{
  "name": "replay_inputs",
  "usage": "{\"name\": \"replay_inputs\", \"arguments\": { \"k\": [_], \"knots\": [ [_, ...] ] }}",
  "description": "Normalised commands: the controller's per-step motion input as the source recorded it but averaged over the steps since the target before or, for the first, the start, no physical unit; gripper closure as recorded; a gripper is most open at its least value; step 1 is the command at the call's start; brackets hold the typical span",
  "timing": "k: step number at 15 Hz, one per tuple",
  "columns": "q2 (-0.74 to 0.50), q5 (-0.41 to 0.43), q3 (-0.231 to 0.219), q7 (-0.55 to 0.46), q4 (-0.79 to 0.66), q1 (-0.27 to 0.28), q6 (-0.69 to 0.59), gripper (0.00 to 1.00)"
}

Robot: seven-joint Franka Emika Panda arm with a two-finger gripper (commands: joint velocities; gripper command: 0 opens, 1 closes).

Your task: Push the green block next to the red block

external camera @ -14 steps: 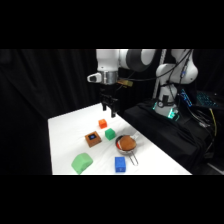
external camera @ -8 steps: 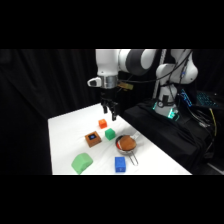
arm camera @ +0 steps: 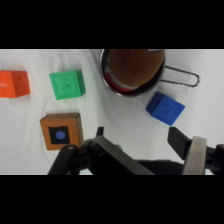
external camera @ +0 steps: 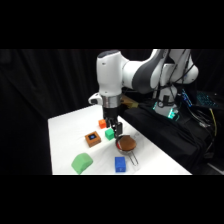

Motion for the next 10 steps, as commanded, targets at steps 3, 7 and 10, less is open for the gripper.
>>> {"name": "replay_inputs", "arguments": {
  "k": [3,7,10],
  "knots": [
    [0.34,-0.118,-0.056,0.25,0.23,0.085,0.14,0.0],
    [0.33,-0.037,-0.075,0.15,0.19,0.087,0.17,0.0],
    [0.26,0.004,-0.092,0.12,0.13,0.105,0.17,0.0]
  ]
}}
